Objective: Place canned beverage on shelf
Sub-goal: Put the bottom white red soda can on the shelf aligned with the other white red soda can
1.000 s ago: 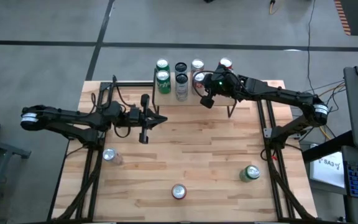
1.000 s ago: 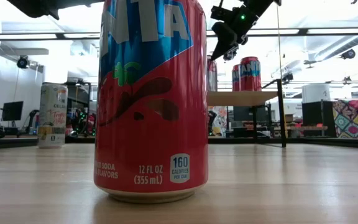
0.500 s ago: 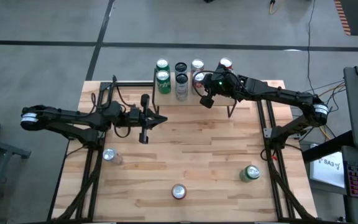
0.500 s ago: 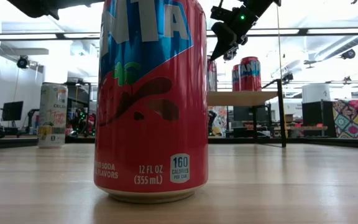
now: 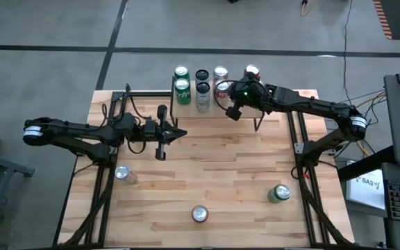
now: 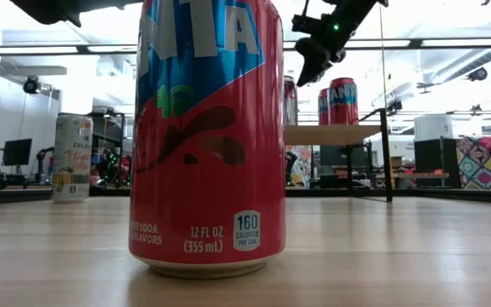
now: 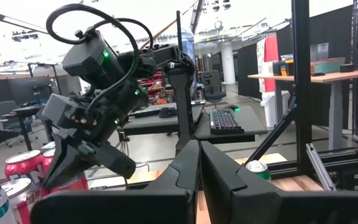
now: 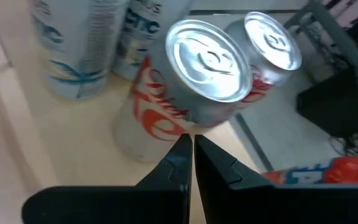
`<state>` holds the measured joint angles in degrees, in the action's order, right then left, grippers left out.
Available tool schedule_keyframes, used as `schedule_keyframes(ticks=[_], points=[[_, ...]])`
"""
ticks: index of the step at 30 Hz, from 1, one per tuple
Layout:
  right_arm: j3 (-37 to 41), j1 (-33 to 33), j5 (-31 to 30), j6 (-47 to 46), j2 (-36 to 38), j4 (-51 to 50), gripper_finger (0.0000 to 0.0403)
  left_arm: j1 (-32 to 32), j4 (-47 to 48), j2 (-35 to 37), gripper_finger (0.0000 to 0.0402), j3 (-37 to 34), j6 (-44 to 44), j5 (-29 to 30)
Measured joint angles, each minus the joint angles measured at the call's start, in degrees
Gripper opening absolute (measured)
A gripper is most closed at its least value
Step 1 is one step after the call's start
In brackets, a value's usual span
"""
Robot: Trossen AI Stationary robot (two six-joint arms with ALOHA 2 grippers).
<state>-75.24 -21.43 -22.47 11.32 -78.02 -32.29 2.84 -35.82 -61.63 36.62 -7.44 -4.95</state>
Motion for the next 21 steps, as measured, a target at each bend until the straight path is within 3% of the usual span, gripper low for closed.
schedule_keyframes(ticks=[21], points=[[0.0,-1.0,0.4,0.7,0.0,1.7,0.0009,0.0,0.0,0.0,0.0000,0.0,0.0,0.0]])
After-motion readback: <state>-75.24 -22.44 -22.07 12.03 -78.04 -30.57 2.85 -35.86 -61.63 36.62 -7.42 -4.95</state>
